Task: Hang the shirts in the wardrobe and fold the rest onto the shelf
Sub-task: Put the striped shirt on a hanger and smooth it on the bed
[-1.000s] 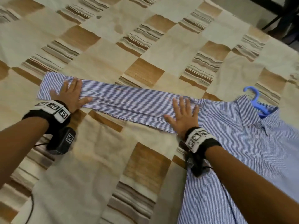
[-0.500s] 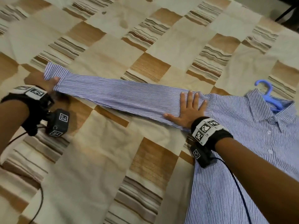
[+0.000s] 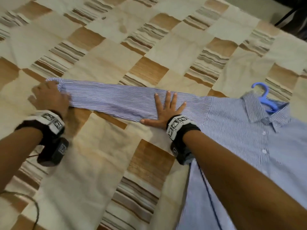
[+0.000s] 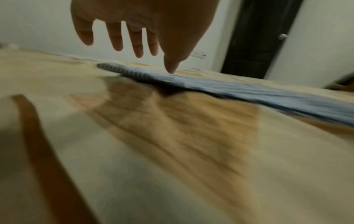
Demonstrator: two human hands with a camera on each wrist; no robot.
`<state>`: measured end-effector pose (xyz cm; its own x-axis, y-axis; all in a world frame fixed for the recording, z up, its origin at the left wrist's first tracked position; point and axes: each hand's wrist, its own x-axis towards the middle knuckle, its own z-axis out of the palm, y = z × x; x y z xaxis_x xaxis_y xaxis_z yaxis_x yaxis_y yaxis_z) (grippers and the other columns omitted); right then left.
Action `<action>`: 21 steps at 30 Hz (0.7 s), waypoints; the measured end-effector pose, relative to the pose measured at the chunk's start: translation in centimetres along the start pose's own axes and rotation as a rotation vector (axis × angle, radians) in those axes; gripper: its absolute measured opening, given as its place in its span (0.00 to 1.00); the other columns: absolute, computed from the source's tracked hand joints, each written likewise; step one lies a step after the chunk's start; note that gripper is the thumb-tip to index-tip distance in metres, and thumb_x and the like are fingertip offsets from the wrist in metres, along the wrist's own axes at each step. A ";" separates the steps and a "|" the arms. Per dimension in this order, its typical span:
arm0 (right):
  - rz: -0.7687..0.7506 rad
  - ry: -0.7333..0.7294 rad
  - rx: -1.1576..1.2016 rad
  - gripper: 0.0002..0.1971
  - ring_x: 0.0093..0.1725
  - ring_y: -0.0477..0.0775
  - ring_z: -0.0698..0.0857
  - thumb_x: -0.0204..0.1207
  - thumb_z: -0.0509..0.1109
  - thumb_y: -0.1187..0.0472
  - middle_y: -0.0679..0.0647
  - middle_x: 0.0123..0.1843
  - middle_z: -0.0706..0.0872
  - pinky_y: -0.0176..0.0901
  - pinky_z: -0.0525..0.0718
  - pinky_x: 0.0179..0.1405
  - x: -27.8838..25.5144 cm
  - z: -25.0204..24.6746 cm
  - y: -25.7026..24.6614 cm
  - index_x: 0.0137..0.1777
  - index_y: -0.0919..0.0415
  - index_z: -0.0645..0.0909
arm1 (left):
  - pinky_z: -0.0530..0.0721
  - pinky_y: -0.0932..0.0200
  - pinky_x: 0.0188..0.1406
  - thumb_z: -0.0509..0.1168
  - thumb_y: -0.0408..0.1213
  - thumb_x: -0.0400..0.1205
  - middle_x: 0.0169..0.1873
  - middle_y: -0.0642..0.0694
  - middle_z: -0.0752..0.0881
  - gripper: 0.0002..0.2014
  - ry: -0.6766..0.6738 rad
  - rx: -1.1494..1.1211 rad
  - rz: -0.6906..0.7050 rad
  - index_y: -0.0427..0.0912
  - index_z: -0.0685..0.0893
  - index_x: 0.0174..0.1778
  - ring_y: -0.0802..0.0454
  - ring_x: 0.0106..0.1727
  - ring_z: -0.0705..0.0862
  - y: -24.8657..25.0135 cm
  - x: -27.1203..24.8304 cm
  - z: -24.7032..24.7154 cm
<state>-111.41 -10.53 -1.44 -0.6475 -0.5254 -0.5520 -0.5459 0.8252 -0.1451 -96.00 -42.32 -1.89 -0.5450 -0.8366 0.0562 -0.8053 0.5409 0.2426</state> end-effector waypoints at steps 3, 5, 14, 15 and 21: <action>-0.079 -0.123 0.060 0.53 0.81 0.66 0.30 0.65 0.52 0.20 0.54 0.83 0.27 0.83 0.35 0.70 -0.8 -1.5 -0.3 0.82 0.43 0.31 | 0.63 0.26 0.66 0.66 0.40 0.80 0.62 0.27 0.77 0.21 -0.074 0.017 0.287 0.35 0.76 0.66 0.29 0.67 0.71 6.4 -7.6 -1.3; -0.138 -0.085 0.180 0.45 0.83 0.61 0.37 0.73 0.49 0.25 0.51 0.85 0.35 0.79 0.38 0.74 -3.4 -2.0 0.8 0.82 0.44 0.34 | 0.63 0.26 0.65 0.62 0.41 0.81 0.61 0.29 0.79 0.20 -0.207 0.024 0.385 0.34 0.77 0.65 0.29 0.66 0.73 9.2 -12.1 0.1; 0.209 0.204 -0.004 0.63 0.84 0.60 0.42 0.49 0.11 0.21 0.59 0.85 0.42 0.72 0.39 0.76 -19.0 6.5 25.9 0.84 0.54 0.41 | 0.78 0.24 0.49 0.51 0.43 0.73 0.55 0.34 0.86 0.27 -0.445 0.099 1.091 0.32 0.84 0.60 0.30 0.56 0.85 30.1 -32.3 5.0; 0.228 0.180 -0.007 0.64 0.84 0.61 0.41 0.49 0.10 0.22 0.60 0.85 0.41 0.71 0.38 0.76 -19.7 7.3 27.8 0.84 0.54 0.41 | 0.79 0.25 0.48 0.51 0.46 0.73 0.56 0.36 0.86 0.28 -0.476 0.141 1.121 0.34 0.85 0.60 0.32 0.56 0.85 31.5 -33.8 6.1; 0.294 0.144 0.047 0.54 0.83 0.58 0.36 0.54 0.19 0.19 0.51 0.85 0.35 0.71 0.36 0.77 -22.0 10.8 37.5 0.81 0.42 0.33 | 0.45 0.34 0.76 0.33 0.75 0.70 0.83 0.45 0.53 0.49 -0.616 0.197 0.914 0.49 0.55 0.82 0.37 0.82 0.51 31.2 -34.9 9.0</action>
<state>-111.88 34.21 -3.64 -0.8438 -0.2847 -0.4548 -0.3019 0.9526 -0.0362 -104.20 4.56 -5.04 -0.9292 0.0383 -0.3676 -0.0367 0.9802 0.1948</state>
